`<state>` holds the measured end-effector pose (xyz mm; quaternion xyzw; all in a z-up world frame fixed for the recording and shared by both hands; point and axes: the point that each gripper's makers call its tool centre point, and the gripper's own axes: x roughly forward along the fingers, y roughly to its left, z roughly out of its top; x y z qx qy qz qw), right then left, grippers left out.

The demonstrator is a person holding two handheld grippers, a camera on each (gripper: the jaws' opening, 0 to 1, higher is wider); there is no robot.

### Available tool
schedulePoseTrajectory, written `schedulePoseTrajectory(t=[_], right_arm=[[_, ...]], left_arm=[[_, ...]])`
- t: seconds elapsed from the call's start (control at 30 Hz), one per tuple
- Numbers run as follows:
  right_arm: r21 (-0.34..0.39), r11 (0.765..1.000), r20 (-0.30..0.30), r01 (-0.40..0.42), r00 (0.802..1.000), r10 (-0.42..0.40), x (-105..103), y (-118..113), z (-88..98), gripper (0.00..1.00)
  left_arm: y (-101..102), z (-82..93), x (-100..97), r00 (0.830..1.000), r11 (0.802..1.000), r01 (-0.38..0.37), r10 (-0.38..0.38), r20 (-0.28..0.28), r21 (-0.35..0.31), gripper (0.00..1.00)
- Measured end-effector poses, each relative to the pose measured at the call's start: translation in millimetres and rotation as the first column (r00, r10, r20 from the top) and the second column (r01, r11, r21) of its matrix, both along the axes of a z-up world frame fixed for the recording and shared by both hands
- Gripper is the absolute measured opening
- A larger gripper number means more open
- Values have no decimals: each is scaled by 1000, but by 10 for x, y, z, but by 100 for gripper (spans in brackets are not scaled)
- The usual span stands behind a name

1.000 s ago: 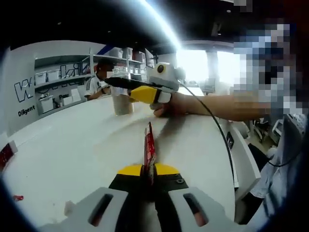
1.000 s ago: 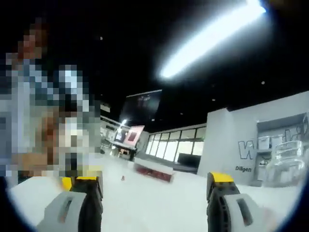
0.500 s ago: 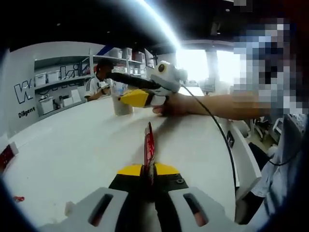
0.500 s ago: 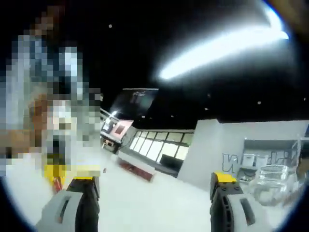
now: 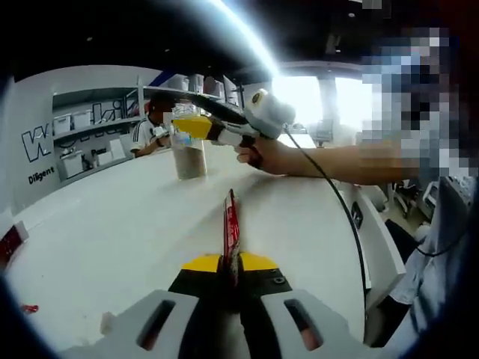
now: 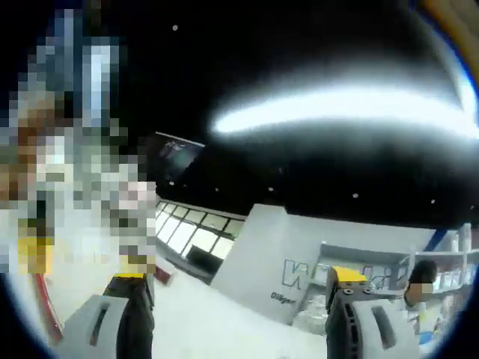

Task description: Tear open the coffee pouch, take out the coffee, and pour the coffee from the pouch into the cup

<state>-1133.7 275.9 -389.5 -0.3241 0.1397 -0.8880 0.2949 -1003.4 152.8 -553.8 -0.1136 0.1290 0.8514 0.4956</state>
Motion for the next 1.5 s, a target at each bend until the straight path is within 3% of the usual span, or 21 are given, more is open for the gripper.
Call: schedulePoseTrajectory(t=[0.67,0.77,0.83,1.13,1.4,1.5], right_arm=[[-92,989,71,118,991,-111,-245,377,-3,95],[-154,980,140,123,985,-101,-370,492,-51,95],[-155,979,190,133,976,-103,-439,535,-123,95],[-145,983,261,115,962,-74,-480,478,-284,95],[-150,982,376,110,925,-46,-600,493,-481,95],[-161,983,433,92,901,-13,-629,482,-575,90]], left_arm=[[1,2,-1,1000,1000,-1,1,1,0,10],[2,2,1,1000,1000,-2,2,1,0,10],[4,1,6,1000,1000,-2,2,1,0,10],[1,3,4,1000,1000,-4,4,0,-1,10],[-6,4,-2,1000,1000,-5,5,7,3,10],[-8,4,-3,1000,1000,-5,5,8,3,10]])
